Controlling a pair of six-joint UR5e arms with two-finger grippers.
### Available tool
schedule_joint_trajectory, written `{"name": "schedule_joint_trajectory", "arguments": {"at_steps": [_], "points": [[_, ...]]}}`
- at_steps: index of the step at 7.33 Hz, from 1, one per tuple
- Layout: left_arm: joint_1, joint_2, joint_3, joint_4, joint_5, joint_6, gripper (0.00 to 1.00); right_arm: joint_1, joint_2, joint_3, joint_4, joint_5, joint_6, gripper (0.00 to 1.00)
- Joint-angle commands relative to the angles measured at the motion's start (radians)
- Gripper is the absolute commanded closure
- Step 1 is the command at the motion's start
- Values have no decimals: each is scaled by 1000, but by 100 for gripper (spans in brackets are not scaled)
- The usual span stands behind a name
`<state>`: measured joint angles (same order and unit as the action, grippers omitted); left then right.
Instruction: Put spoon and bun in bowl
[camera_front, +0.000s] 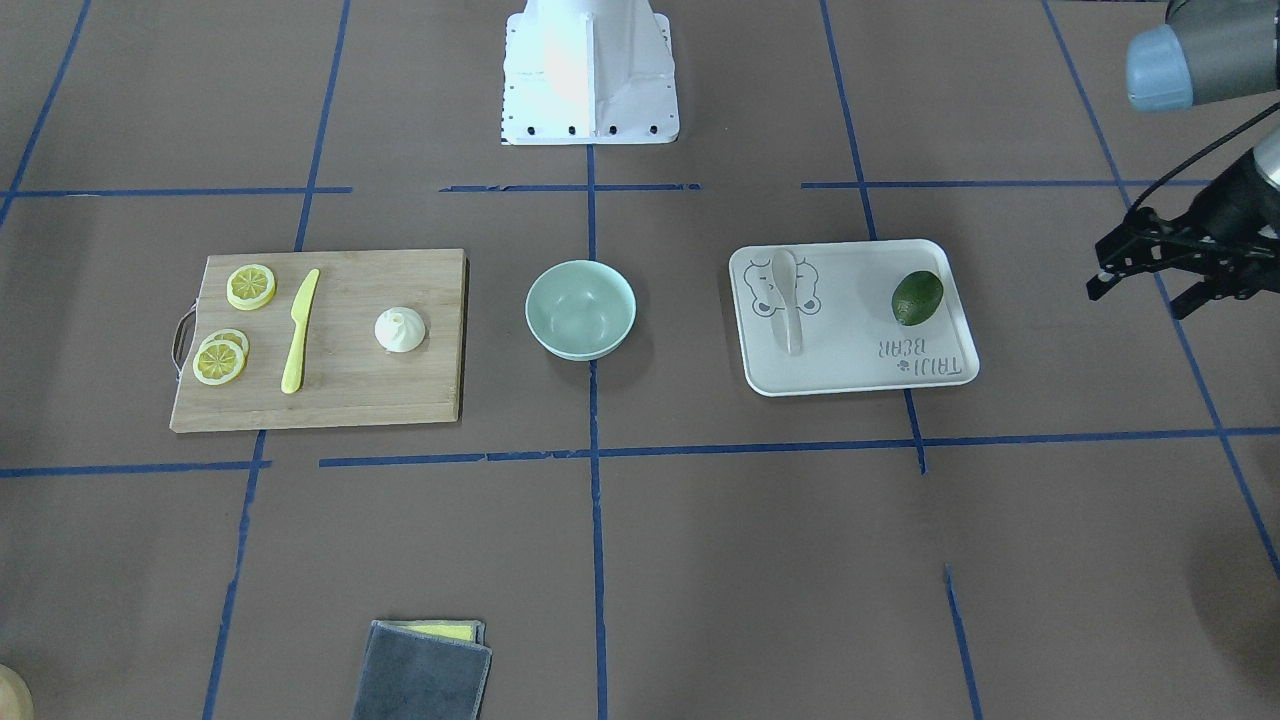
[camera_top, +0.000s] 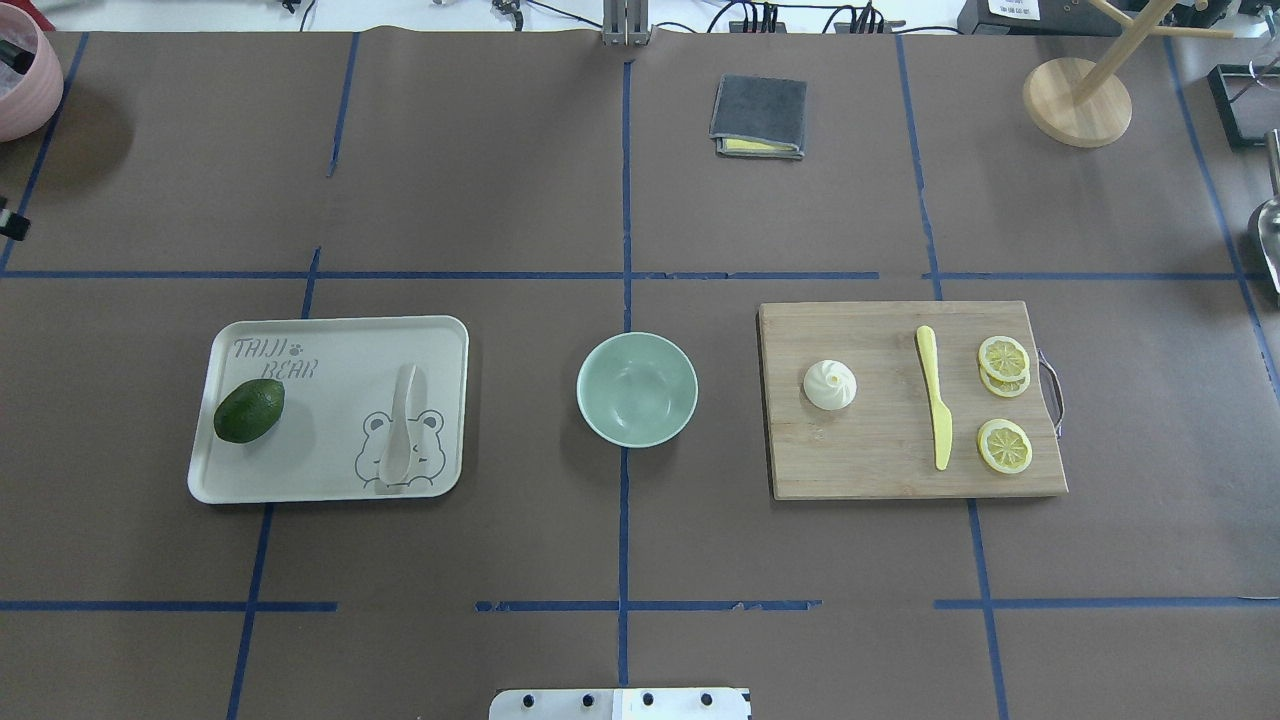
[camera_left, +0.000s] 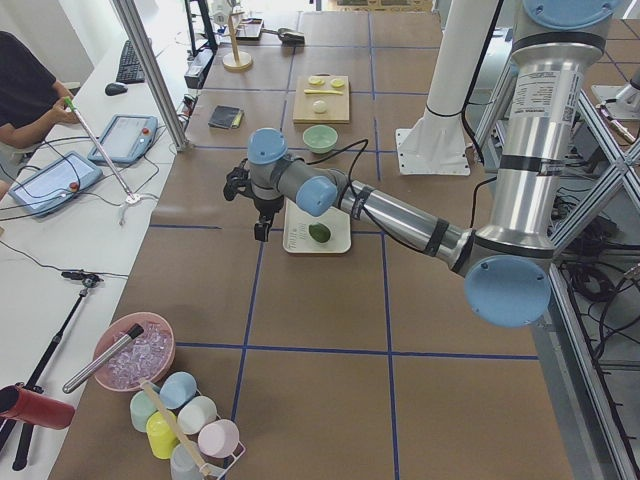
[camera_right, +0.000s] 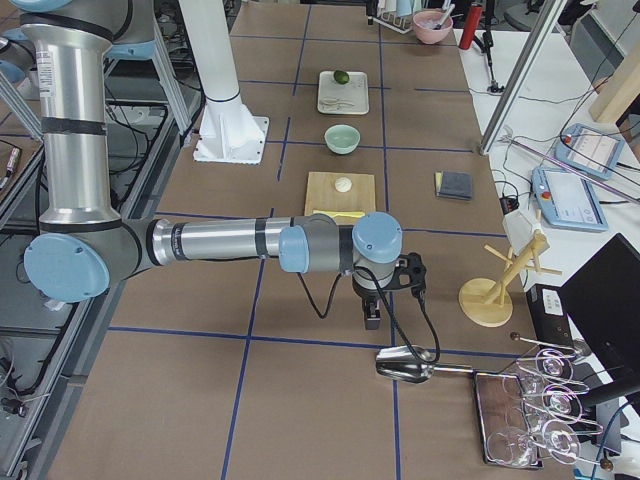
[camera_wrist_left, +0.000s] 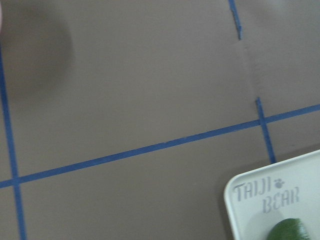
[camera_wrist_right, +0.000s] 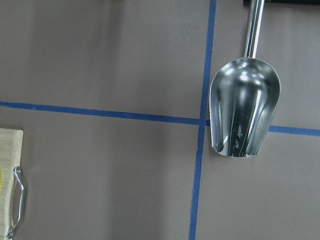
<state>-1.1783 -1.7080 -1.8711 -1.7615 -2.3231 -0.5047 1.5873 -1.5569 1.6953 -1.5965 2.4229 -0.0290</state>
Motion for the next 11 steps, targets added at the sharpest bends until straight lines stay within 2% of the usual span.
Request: {"name": "schedule_joint_trajectory", "arguments": {"at_steps": [1,2,5,6,8,11], "points": [[144,-100,-33,-9,72,-231,0,-4,51,23,0,-4,1,0],[229,-132,-28,-9,127,-335,0,-26,52,24,3,-5,1,0],[489,-205,7,-27,368,-643,0,-64,55,72,3,-4,8,0],[537,-219,63,-68,436,-685,4,-93,55,104,4,-2,155,0],[543,-211,118,-131,441,-689,6,-165,54,202,4,-4,364,0],[592,-211,139,-131,488,-704,15,-227,61,244,6,-7,487,0]]}}
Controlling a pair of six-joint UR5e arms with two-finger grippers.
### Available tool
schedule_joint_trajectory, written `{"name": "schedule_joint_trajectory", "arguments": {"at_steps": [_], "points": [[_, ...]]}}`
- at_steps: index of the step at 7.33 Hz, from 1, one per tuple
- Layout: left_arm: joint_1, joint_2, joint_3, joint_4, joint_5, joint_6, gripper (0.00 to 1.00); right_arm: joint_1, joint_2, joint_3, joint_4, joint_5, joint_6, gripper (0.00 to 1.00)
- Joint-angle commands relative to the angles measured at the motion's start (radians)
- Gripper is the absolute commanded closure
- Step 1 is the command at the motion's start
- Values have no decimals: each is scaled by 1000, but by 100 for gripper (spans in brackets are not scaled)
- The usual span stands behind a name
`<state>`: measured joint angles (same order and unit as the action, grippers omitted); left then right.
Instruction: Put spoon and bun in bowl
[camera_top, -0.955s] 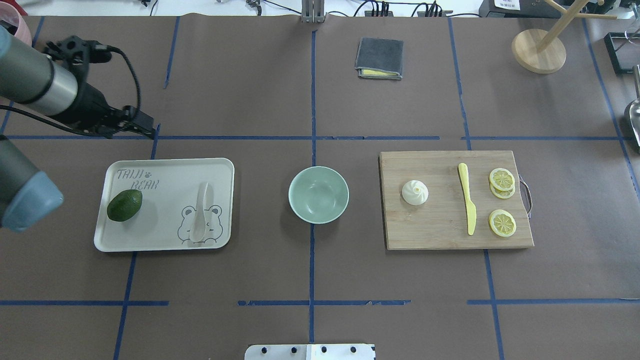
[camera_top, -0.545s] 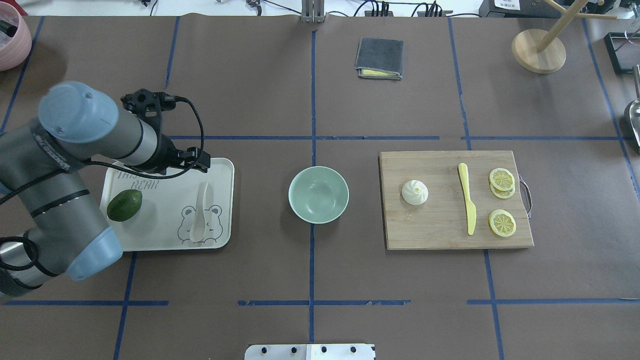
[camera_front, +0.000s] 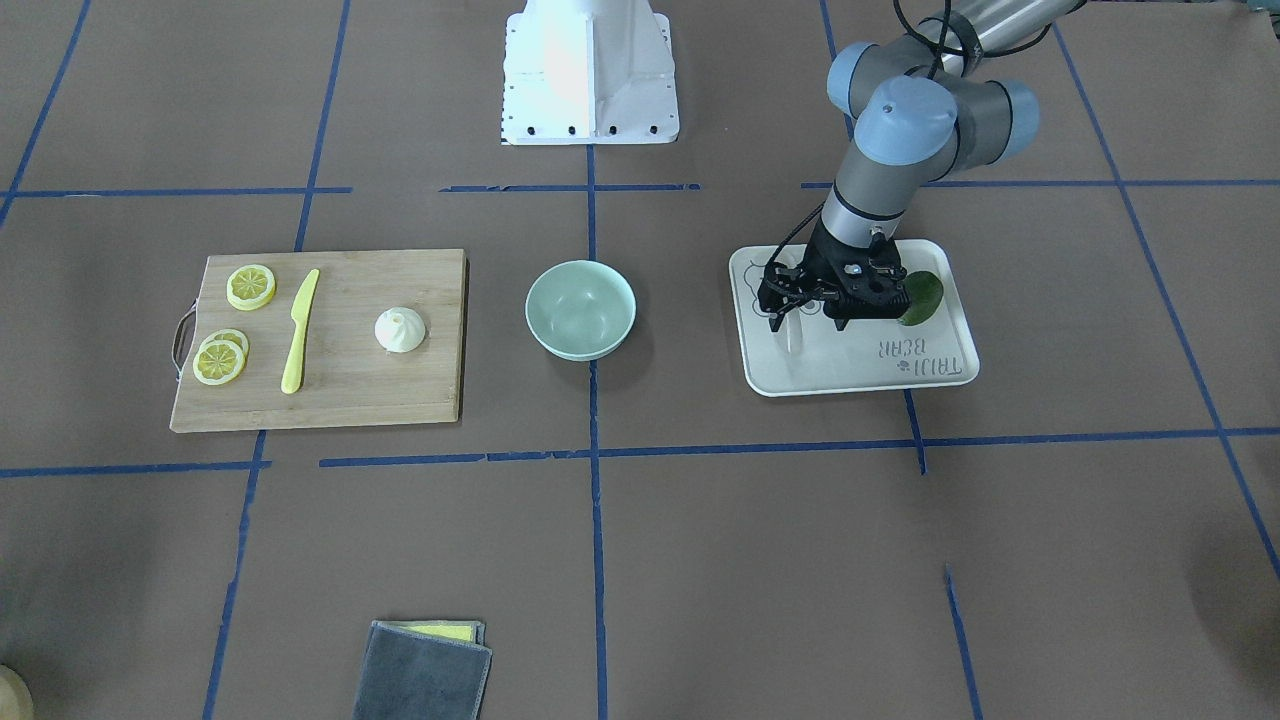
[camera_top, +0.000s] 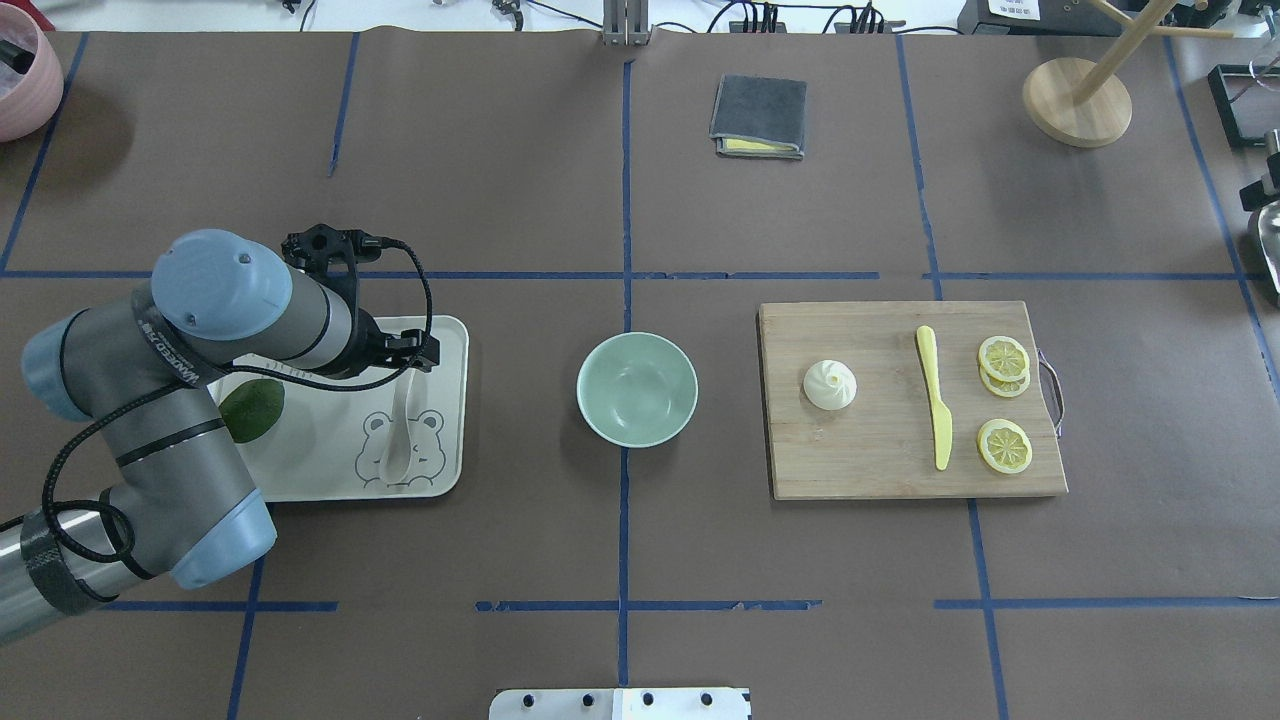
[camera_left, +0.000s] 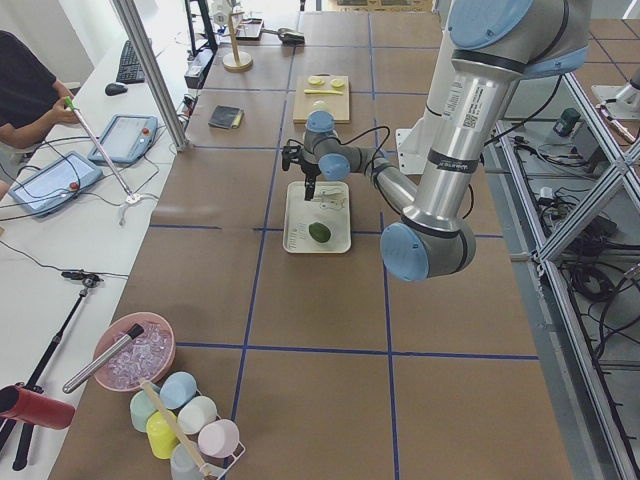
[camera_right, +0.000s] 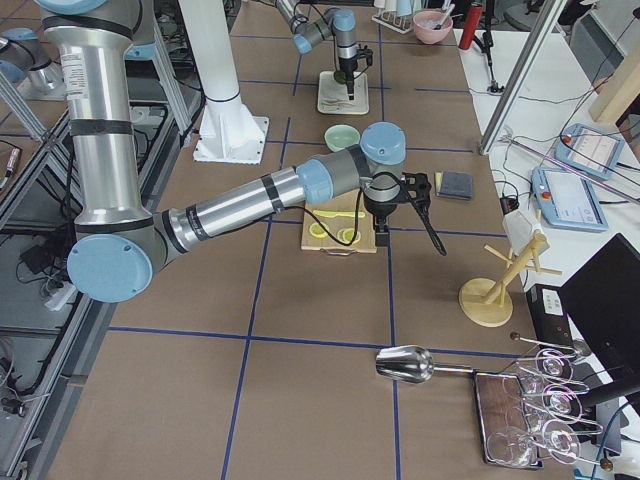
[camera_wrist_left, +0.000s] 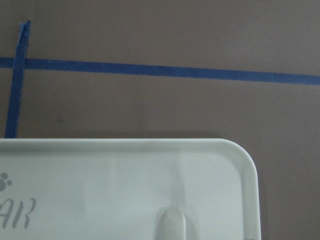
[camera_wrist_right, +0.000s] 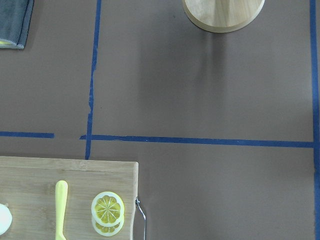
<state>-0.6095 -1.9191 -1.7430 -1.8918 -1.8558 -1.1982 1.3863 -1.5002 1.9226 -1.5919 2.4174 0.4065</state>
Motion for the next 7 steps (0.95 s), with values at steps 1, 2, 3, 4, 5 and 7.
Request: {"name": "schedule_joint_trajectory", "arguments": {"at_steps": [1,2,3,4,5,7], "points": [[28,0,11,-1,23,-11,18,-48,6,36,1,-3,87,0],[36,2,13,0,23,-11,22,-78,11,53,1,-7,136,0],[40,3,14,0,23,-11,26,-96,27,56,1,-9,176,0],[42,3,14,0,23,-12,33,-108,38,56,1,-9,196,0],[42,3,16,0,23,-12,38,-119,43,56,1,-11,208,0],[46,3,19,2,21,-12,44,-150,67,56,1,-18,248,0]]}}
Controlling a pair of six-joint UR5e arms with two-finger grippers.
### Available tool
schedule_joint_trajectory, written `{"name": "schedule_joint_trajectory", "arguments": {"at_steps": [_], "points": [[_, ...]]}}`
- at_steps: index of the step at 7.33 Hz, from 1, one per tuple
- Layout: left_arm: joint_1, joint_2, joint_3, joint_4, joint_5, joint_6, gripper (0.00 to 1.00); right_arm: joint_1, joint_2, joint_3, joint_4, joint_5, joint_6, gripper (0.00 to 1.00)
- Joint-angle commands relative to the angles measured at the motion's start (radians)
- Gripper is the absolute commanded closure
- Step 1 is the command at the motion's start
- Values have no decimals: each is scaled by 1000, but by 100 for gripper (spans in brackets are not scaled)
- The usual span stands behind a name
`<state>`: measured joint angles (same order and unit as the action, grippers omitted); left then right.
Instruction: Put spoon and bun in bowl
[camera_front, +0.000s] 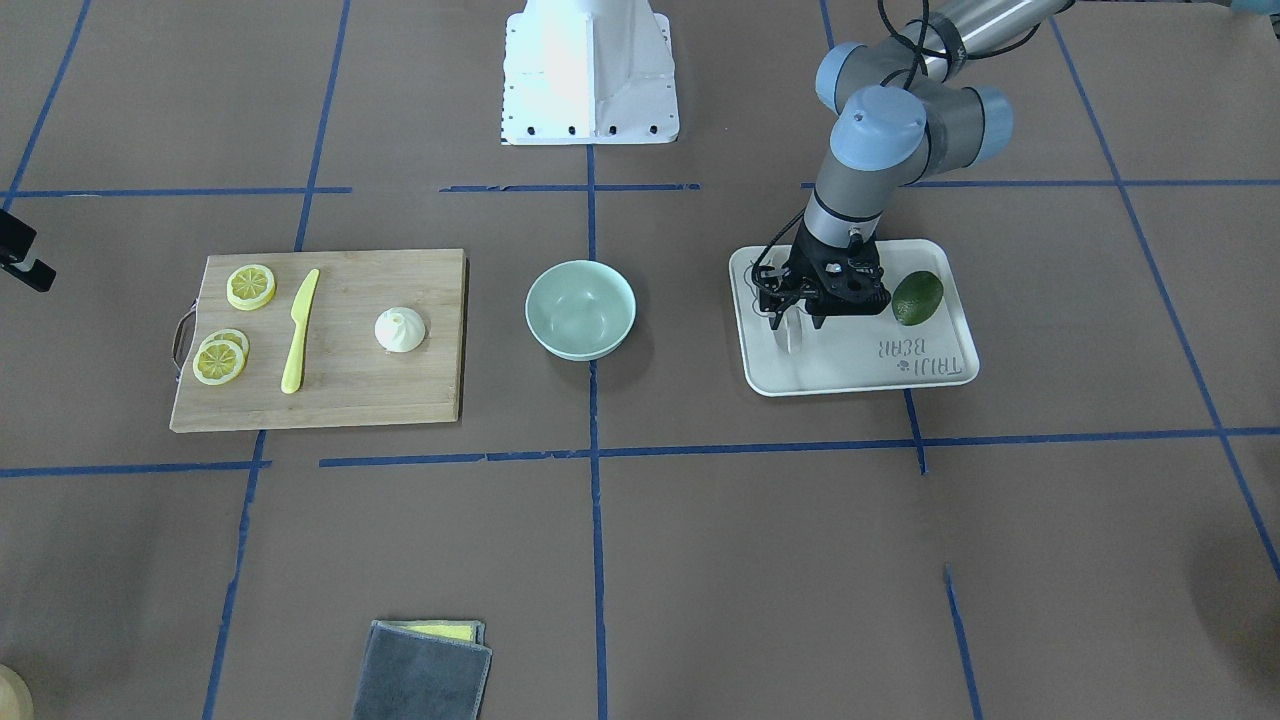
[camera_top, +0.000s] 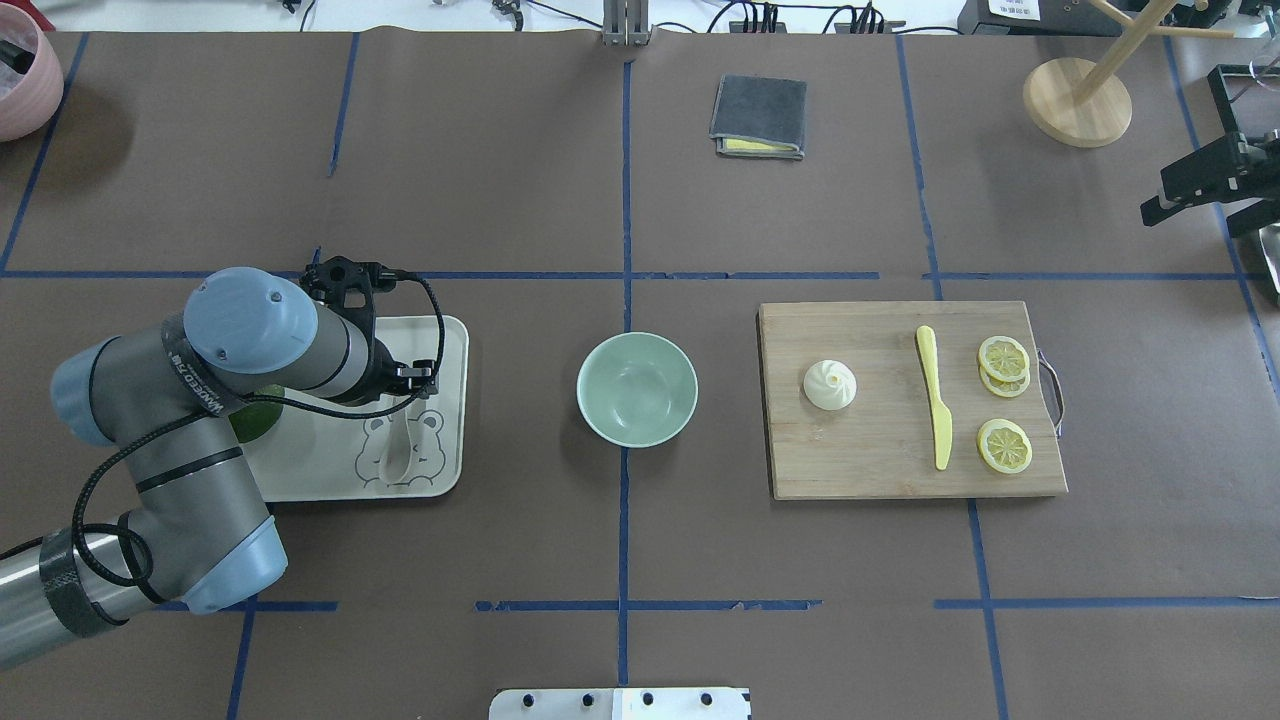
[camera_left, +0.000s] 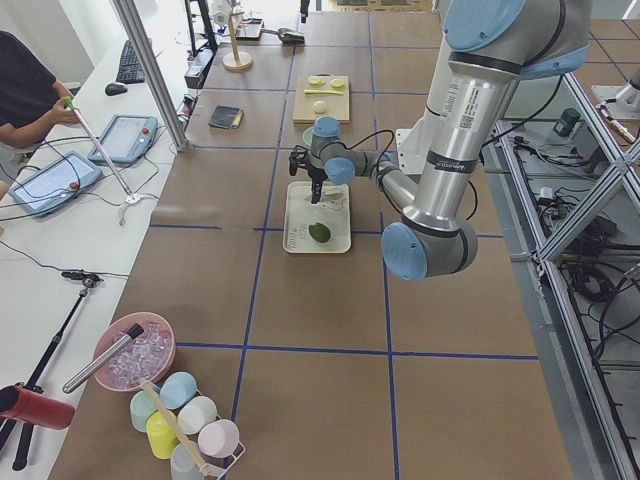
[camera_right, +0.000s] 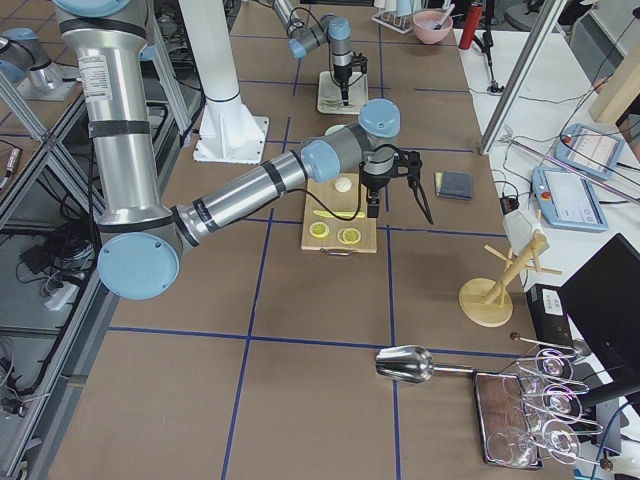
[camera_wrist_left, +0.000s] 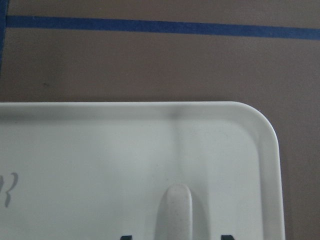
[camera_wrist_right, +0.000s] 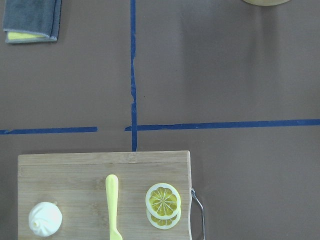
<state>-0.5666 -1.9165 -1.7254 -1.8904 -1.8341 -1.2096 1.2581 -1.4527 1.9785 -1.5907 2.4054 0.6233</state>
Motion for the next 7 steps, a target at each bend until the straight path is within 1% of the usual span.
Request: {"name": "schedule_joint_trajectory", "arguments": {"at_steps": [1,2,3,4,5,6,7], "points": [[4,1,1,2,-1,1,47,-44,37,0,0,-21,62,0],[4,1,1,5,-1,1,53,-69,57,0,0,-34,91,0],[7,1,1,8,-2,-1,66,-112,86,-1,0,-63,149,0],[7,1,1,14,-2,1,73,-152,116,-1,9,-92,206,0],[7,-1,-5,20,-5,1,89,-199,124,-1,56,-130,281,0],[7,-1,-6,22,-7,1,100,-241,124,-4,102,-167,330,0],[2,1,-23,33,-7,1,100,-273,127,-4,116,-195,372,0]]}}
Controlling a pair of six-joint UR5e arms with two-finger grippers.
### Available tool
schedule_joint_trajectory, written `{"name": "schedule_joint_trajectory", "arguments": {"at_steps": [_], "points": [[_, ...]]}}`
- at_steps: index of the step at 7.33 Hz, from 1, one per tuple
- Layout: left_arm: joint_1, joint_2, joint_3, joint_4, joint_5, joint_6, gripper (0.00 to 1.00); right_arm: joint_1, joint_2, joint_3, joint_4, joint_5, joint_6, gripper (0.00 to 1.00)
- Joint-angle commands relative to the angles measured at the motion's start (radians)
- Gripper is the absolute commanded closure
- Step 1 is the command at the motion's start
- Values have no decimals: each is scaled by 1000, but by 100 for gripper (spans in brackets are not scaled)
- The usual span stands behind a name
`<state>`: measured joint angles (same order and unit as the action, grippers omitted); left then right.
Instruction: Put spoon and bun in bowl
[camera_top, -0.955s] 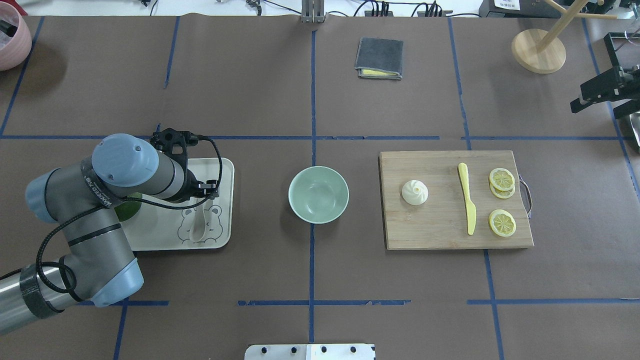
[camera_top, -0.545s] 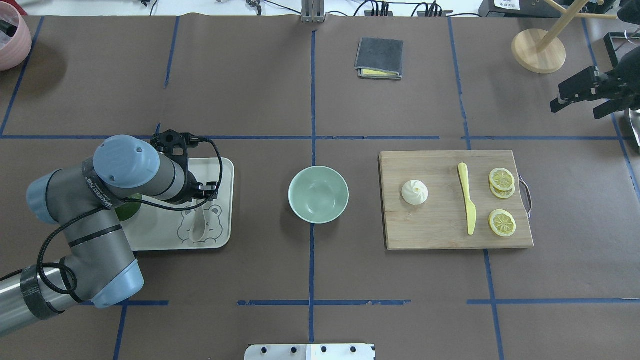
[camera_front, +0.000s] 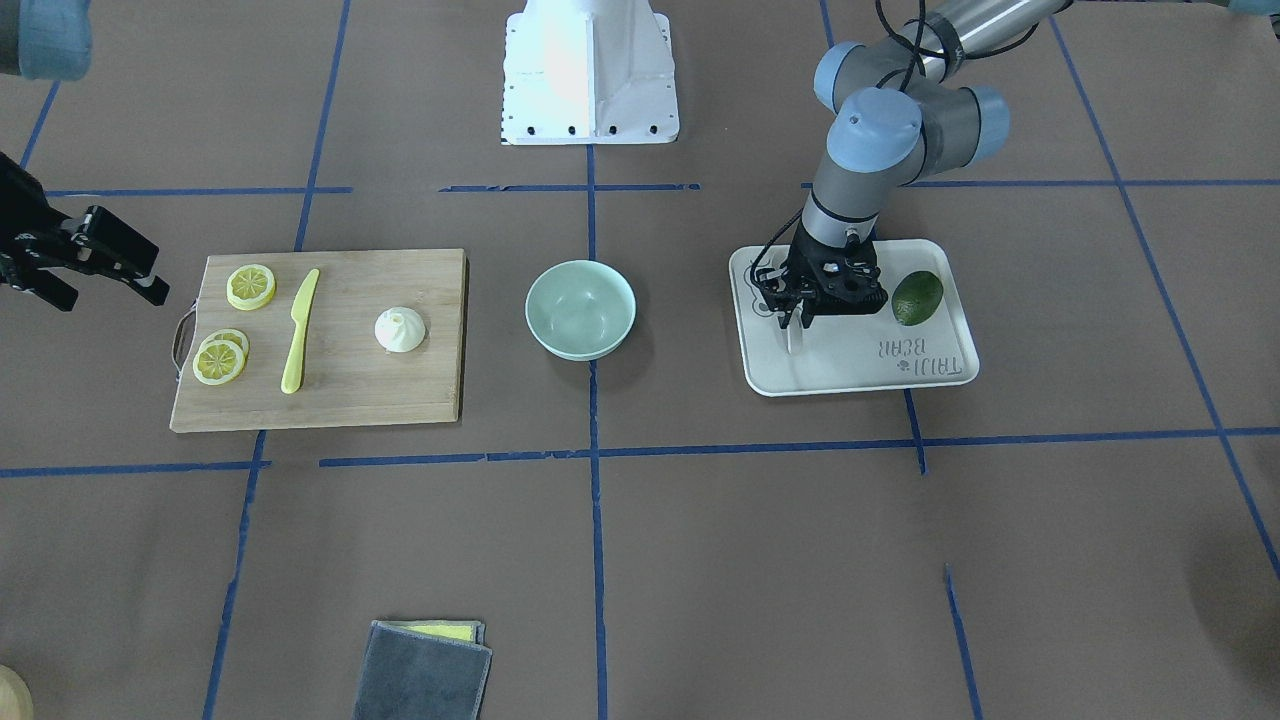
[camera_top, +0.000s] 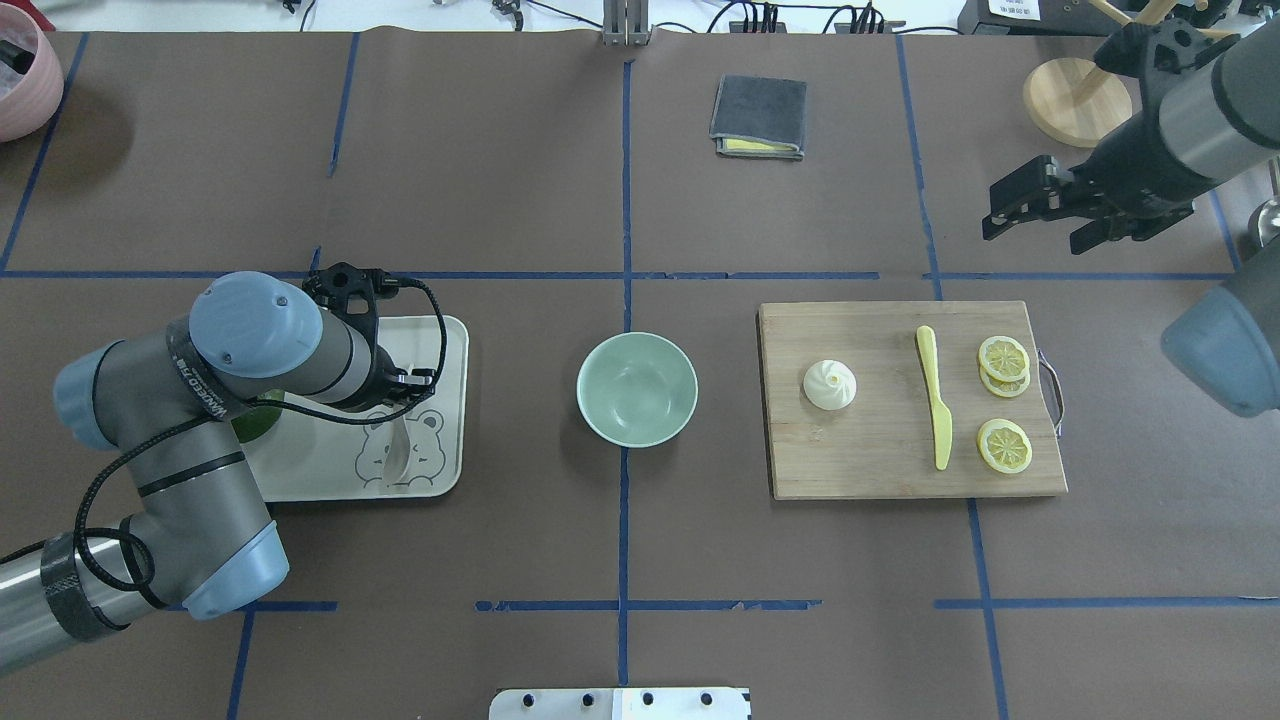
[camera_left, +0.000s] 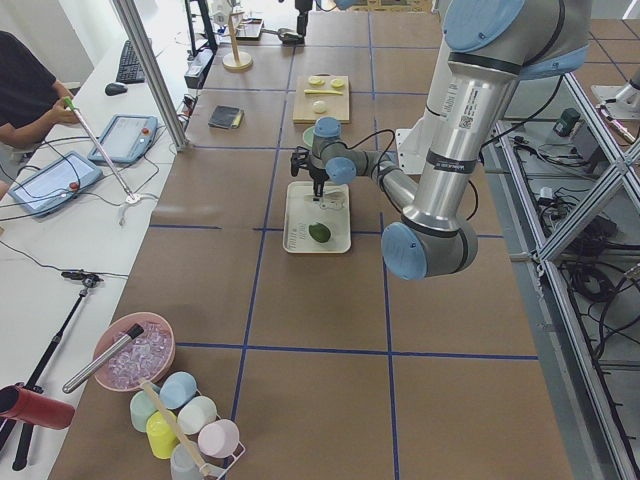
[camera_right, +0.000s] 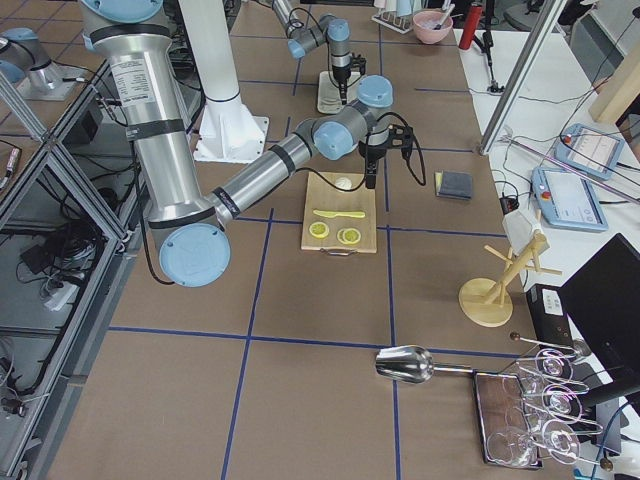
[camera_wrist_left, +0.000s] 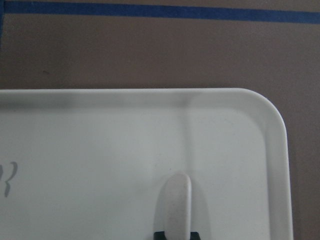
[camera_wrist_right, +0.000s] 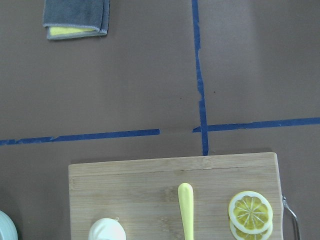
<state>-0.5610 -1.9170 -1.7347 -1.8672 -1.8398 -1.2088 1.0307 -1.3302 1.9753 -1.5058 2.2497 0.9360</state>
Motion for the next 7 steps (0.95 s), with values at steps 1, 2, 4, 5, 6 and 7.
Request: {"name": "schedule_joint_trajectory", "arguments": {"at_steps": [1,2,4,5,6,7], "points": [[-7,-1,-69,87,-1,2,100,-91,5,-1,59,-74,90,0],[-11,-13,-118,170,-1,2,100,-153,5,-4,84,-141,134,0],[-37,-89,-148,186,-7,-61,100,-268,5,-32,168,-261,228,0],[-34,-149,-141,184,-9,-172,100,-337,5,-35,171,-332,263,1],[-28,-207,-108,175,-9,-286,100,-397,14,-52,171,-394,285,1],[-11,-268,-32,146,-6,-354,100,-420,51,-100,171,-421,287,1]]}}
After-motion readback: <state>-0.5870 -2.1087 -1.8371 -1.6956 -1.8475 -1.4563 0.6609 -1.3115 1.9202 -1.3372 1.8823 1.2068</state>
